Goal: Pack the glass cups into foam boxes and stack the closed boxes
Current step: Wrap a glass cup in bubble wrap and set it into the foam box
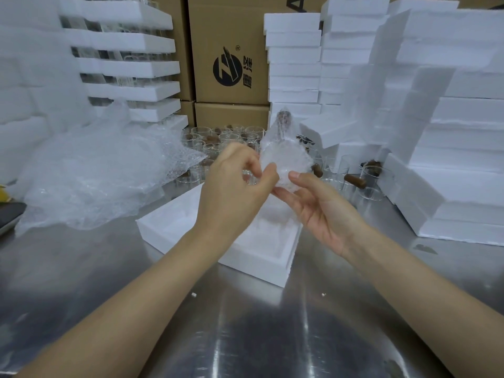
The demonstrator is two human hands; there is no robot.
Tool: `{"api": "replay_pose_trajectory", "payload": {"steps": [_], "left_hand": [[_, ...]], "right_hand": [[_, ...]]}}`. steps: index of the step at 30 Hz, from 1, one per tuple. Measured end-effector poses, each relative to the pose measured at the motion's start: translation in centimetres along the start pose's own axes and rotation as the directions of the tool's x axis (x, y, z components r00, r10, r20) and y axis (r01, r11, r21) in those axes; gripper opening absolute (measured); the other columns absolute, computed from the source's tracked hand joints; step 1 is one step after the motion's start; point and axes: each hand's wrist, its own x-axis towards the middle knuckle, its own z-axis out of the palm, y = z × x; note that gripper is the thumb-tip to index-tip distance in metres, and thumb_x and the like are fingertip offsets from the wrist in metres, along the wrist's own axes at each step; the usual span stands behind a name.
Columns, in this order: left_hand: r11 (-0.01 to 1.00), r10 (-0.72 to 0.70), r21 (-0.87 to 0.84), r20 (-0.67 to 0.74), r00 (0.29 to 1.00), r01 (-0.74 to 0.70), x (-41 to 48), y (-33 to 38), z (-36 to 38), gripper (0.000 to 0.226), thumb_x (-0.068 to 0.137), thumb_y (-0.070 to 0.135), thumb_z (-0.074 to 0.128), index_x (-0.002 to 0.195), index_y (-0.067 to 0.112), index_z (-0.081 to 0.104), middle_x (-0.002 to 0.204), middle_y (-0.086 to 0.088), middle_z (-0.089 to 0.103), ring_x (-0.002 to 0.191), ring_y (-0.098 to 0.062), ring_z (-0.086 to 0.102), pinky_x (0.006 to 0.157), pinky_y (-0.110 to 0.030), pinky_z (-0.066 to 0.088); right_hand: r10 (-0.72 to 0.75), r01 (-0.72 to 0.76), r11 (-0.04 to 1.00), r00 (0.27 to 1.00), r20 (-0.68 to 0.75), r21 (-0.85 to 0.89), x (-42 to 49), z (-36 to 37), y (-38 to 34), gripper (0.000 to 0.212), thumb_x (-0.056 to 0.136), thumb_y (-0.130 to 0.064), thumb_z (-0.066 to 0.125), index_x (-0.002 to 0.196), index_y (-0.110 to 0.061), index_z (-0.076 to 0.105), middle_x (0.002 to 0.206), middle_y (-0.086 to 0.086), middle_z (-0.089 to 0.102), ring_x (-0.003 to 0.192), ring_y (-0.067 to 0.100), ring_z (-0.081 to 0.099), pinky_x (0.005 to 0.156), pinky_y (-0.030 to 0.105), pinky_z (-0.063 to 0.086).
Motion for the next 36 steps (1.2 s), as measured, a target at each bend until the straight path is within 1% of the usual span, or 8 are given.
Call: {"api": "replay_pose_trajectory", "payload": {"steps": [8,13,17,20,25,28,30,36], "left_hand": [[0.998,0.051,-0.043,-0.085,0.995,-0.055,0.8,0.0,-0.8,0.005,0.089,0.019,0.066,0.087,0.017,0.062,0.085,0.011,0.058,0.075,0.001,0.054,0.064,-0.01,0.041],[0.971,0.212,0.133,-0.085,0.974,-0.199,0.8,-0.5,-0.9,0.017,0.086,0.009,0.067,0.077,0.008,0.053,0.08,0.001,0.048,0.07,-0.004,0.045,0.058,-0.014,0.036],[0.896,0.328,0.357,-0.135,0.935,-0.263,0.7,-0.4,-0.9,0.013,0.081,0.005,0.067,0.078,0.006,0.054,0.087,-0.002,0.048,0.071,-0.011,0.041,0.049,-0.033,0.042],[0.806,0.417,0.49,-0.069,0.906,-0.333,0.6,-0.4,-0.7,0.013,0.078,0.004,0.07,0.09,0.007,0.065,0.097,-0.01,0.053,0.081,-0.018,0.049,0.05,-0.035,0.047],[0.992,0.085,-0.091,-0.045,0.995,-0.089,0.9,0.5,-1.2,0.037,0.087,0.022,0.051,0.123,0.017,0.058,0.117,0.003,0.049,0.102,-0.001,0.053,0.084,-0.015,0.045],[0.968,-0.059,-0.227,0.192,0.98,0.103,1.6,0.2,-1.9,0.037,0.097,0.035,0.047,0.131,0.022,0.055,0.125,0.012,0.057,0.111,0.007,0.053,0.092,-0.009,0.04],[0.975,-0.042,-0.19,0.346,0.937,0.114,1.6,0.0,-1.9,0.033,0.097,0.044,0.046,0.115,0.024,0.064,0.109,0.017,0.067,0.102,0.004,0.06,0.09,-0.017,0.044],[0.994,-0.038,-0.084,0.323,0.946,0.069,1.8,-0.5,-1.9,0.032,0.098,0.028,0.051,0.068,0.02,0.059,0.053,0.014,0.051,0.05,0.001,0.042,0.051,-0.017,0.031]], "right_hand": [[0.021,-0.014,0.989,0.999,0.045,-0.146,-0.3,0.3,0.4,0.032,0.084,-0.003,0.064,0.115,0.004,0.06,0.112,0.015,0.071,0.107,0.029,0.067,0.09,0.024,0.053],[-0.065,0.064,0.936,0.998,0.008,-0.345,-0.4,0.3,0.2,0.035,0.079,-0.005,0.071,0.113,-0.008,0.064,0.11,0.01,0.072,0.101,0.022,0.07,0.081,0.022,0.055],[-0.122,0.081,0.809,0.992,-0.031,-0.582,-0.3,0.4,0.8,0.045,0.067,-0.026,0.087,0.106,-0.013,0.069,0.112,0.004,0.071,0.111,0.026,0.065,0.097,0.038,0.051],[-0.077,0.057,0.866,0.997,-0.019,-0.497,-0.3,0.2,1.6,0.041,0.067,-0.021,0.085,0.102,-0.008,0.068,0.105,0.009,0.073,0.104,0.028,0.069,0.09,0.032,0.055],[0.067,-0.051,0.979,0.995,0.075,-0.197,-0.5,0.5,0.5,0.058,0.073,-0.013,0.077,0.111,0.02,0.051,0.109,0.02,0.07,0.104,0.03,0.068,0.087,0.021,0.054],[0.077,-0.06,0.979,0.994,0.079,-0.193,-0.7,0.9,0.2,0.072,0.074,-0.012,0.076,0.123,0.025,0.038,0.121,0.027,0.062,0.106,0.032,0.068,0.086,0.02,0.054],[0.089,-0.068,0.973,0.992,0.087,-0.222,-0.9,1.0,0.3,0.07,0.073,-0.012,0.076,0.124,0.023,0.041,0.117,0.023,0.066,0.106,0.031,0.068,0.085,0.02,0.054],[0.087,-0.069,0.942,0.995,0.039,-0.329,-0.9,0.7,0.7,0.054,0.07,-0.014,0.076,0.113,0.013,0.057,0.107,0.018,0.071,0.1,0.027,0.07,0.083,0.021,0.056]]}}
